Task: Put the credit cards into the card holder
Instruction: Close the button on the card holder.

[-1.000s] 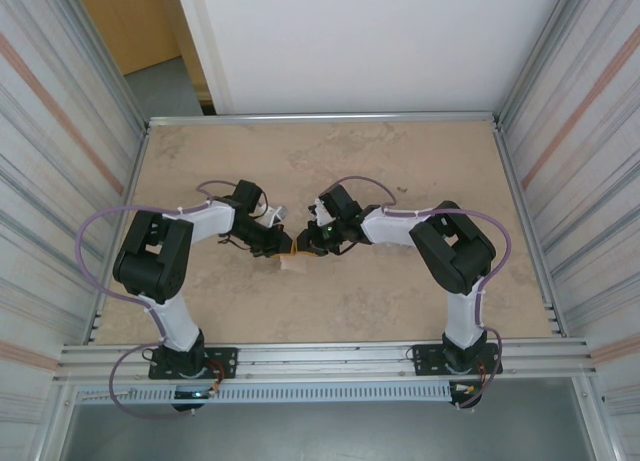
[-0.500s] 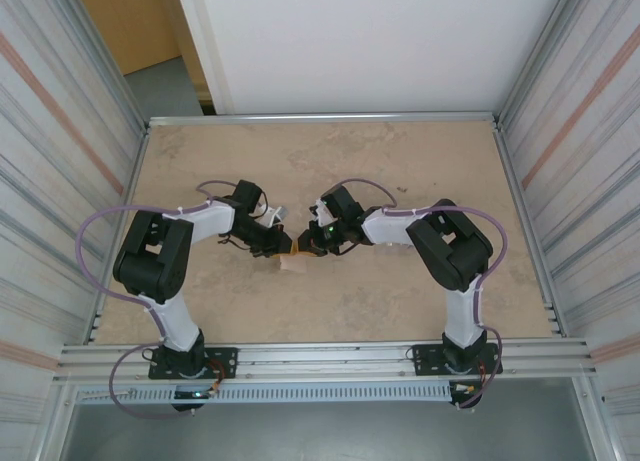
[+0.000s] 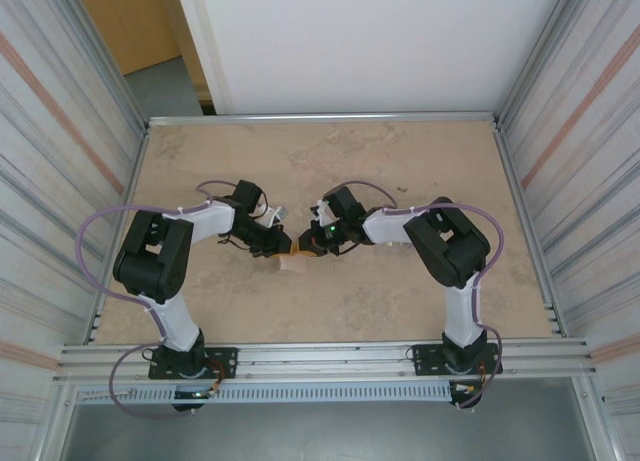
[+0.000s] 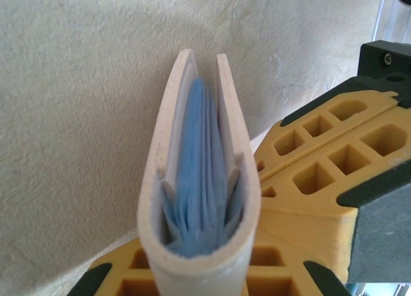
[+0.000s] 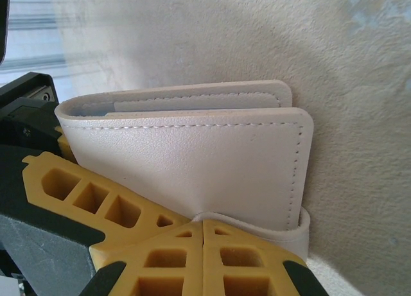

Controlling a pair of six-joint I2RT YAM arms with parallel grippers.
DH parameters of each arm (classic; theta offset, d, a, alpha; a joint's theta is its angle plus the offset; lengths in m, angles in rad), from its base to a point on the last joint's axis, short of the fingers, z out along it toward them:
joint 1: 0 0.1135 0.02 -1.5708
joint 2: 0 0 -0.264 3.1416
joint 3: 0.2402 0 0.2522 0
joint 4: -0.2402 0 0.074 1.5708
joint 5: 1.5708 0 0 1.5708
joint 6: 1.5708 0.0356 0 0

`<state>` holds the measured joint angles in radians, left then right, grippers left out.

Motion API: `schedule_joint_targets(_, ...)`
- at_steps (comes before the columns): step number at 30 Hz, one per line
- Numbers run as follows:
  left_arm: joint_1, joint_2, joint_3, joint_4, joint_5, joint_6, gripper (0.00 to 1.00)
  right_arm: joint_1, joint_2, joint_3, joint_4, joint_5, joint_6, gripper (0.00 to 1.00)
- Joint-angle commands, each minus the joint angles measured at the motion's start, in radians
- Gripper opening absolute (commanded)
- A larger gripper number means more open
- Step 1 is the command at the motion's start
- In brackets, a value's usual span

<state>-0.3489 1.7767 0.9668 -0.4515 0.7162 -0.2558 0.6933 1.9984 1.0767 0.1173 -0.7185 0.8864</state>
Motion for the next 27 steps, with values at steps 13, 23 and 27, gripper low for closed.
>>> schedule_joint_targets(13, -0.002, 0.004, 0.006, -0.006, 0.002, 0.036, 0.00, 0.008, 0.185, -0.083, -0.018, 0.095, 0.049, 0.00)
schedule_joint_targets(23, 0.007, 0.002, 0.000, -0.003, -0.001, 0.038, 0.00, 0.007, 0.216, -0.037, -0.088, 0.089, 0.023, 0.00)
schedule_joint_targets(27, 0.011, 0.008, 0.008, -0.008, -0.017, 0.037, 0.17, 0.007, 0.068, -0.043, -0.096, 0.108, -0.012, 0.00)
